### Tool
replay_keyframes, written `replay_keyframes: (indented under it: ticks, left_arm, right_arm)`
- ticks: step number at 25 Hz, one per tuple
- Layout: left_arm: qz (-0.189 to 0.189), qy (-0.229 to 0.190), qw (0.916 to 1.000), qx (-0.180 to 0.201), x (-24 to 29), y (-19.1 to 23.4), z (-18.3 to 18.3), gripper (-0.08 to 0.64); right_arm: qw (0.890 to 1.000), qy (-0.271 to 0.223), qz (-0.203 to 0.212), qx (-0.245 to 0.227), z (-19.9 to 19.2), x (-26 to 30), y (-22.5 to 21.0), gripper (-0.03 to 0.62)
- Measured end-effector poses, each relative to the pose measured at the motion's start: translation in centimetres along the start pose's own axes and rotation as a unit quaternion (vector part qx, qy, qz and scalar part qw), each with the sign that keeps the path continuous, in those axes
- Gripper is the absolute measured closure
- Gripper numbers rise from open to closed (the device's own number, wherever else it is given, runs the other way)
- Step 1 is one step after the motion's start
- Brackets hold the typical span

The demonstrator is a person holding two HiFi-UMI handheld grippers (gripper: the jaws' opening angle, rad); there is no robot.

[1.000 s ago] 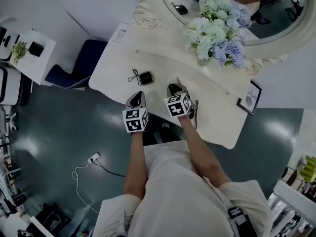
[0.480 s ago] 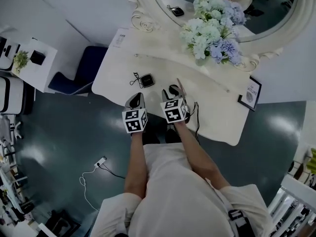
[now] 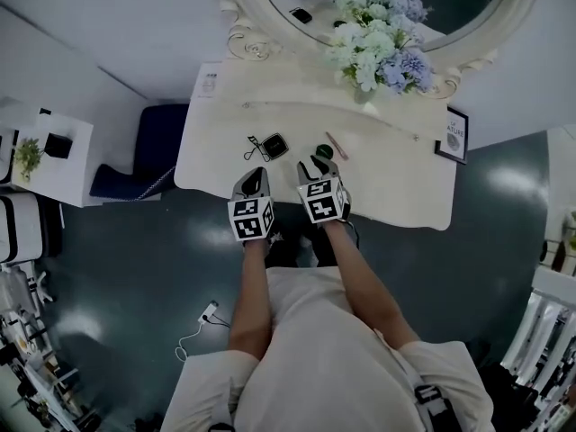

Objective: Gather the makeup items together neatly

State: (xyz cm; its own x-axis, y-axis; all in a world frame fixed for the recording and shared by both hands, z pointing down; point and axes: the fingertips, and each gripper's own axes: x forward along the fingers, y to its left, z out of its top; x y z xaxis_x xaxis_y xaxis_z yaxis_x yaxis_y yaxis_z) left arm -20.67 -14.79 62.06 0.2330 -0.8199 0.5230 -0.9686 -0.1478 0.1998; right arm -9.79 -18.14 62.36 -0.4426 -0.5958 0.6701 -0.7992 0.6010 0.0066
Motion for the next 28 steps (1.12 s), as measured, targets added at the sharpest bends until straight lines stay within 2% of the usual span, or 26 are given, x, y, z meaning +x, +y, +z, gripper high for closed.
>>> replay_keyframes:
  ticks: [4, 8, 10, 14, 20, 28]
  left_arm:
    - [-0.018, -0.004, 0.9998, 0.003, -1.5, 1.4, 0.0, 0.545]
    - [-0.035, -0.013, 0.9992, 0.015, -2.3, 2.6, -0.2, 0.545]
    - [-0.037, -0.017, 0.9990, 0.018, -2.3, 3.1, -0.5, 0.545]
    - [-0.033, -0.018, 0.9992, 0.014, -1.5, 4.0, -0.6, 0.545]
    - [-0.027, -0.020, 0.9994, -0.001, 0.9, 4.1, 0.2, 0.545]
    - [0.000, -0.021, 0.9995, -0.022, 3.0, 5.5, 1.1, 0.545]
  right_arm:
    - [0.999, -0.020, 0.029, 0.004, 1.1, 1.1, 3.5, 0.430]
    - [0.999, -0.034, 0.024, 0.022, 1.5, 2.6, 4.7, 0.412]
    - [0.999, -0.030, 0.025, 0.014, 1.3, 3.3, 5.0, 0.401]
    - [0.999, -0.019, 0.029, -0.008, 0.8, 4.6, 4.9, 0.393]
    - [0.999, 0.005, 0.046, 0.023, -0.1, 7.1, 3.6, 0.359]
    - [0.997, 0.024, 0.070, 0.003, 1.3, 10.7, 3.5, 0.331]
